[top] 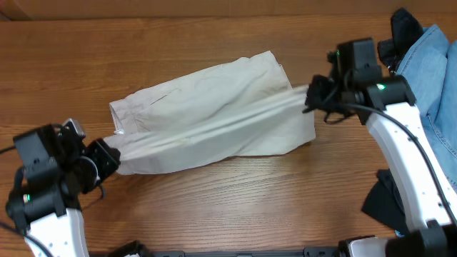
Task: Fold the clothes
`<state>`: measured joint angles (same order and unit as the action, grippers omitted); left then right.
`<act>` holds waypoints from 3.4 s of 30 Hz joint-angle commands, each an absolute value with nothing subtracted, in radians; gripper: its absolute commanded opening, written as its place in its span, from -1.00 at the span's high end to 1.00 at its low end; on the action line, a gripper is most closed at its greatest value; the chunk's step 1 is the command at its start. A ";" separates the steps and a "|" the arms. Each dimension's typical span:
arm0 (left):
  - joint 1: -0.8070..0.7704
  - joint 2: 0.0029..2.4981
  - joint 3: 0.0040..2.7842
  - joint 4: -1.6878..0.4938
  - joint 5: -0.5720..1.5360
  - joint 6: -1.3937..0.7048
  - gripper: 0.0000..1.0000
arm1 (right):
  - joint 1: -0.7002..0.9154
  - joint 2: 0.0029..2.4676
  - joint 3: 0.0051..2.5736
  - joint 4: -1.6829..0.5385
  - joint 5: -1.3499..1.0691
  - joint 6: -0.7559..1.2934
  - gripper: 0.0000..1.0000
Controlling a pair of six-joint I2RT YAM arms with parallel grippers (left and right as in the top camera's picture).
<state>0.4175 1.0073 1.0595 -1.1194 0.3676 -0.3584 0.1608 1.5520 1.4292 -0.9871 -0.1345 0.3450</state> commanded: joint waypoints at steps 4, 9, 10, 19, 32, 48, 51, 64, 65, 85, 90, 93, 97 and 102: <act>0.438 1.164 1.061 -0.997 0.173 -0.379 0.91 | 0.133 1.629 1.475 -0.811 0.040 0.257 0.90; 0.438 1.280 1.061 -0.912 0.176 -0.408 0.92 | 0.134 1.665 1.475 -0.727 0.032 0.253 0.90; 0.438 1.303 1.061 -0.899 0.176 -0.408 0.91 | 0.134 1.675 1.475 -0.715 0.032 0.253 0.90; 0.438 1.466 1.061 -0.736 0.160 -0.408 0.92 | 0.143 1.773 1.475 -0.609 -0.005 0.205 0.89; 0.437 1.578 1.061 -0.555 0.160 -0.408 0.90 | 0.144 1.859 1.475 -0.430 -0.043 0.206 0.89; 0.437 1.703 1.061 -0.307 0.147 -0.452 0.34 | 0.164 2.021 1.475 -0.162 -0.106 0.208 -0.26; 0.437 1.715 1.061 -0.305 0.160 -0.480 -0.01 | 0.163 2.020 1.475 -0.215 -0.107 0.209 -0.25; 0.437 1.587 1.103 -0.455 0.412 -0.376 -0.02 | 0.158 2.014 1.475 -0.541 -0.207 0.170 -0.23; 0.437 1.568 1.103 -0.476 0.429 -0.360 0.01 | 0.158 2.010 1.475 -0.554 -0.215 0.170 -0.17; 0.176 1.656 1.056 -0.677 0.258 -0.232 -0.05 | 0.158 2.033 1.460 -0.718 -0.283 0.096 -0.80; 0.176 1.702 1.056 -0.702 0.258 -0.232 -0.07 | 0.158 2.075 1.439 -0.717 -0.339 0.051 -0.80; 0.176 1.720 1.056 -0.710 0.255 -0.232 -0.11 | 0.158 2.106 1.439 -0.725 -0.399 0.017 -0.75; 0.176 1.733 1.056 -0.722 0.254 -0.232 -0.12 | 0.158 2.119 1.439 -0.751 -0.406 0.014 -0.18; 0.176 1.734 1.056 -0.736 0.224 -0.231 -0.21 | 0.158 2.118 1.440 -0.838 -0.405 -0.005 0.92</act>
<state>0.1764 1.7199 1.0664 -0.7265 0.2676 -0.2512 0.1570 2.1086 1.4464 -0.8055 -0.3870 0.0181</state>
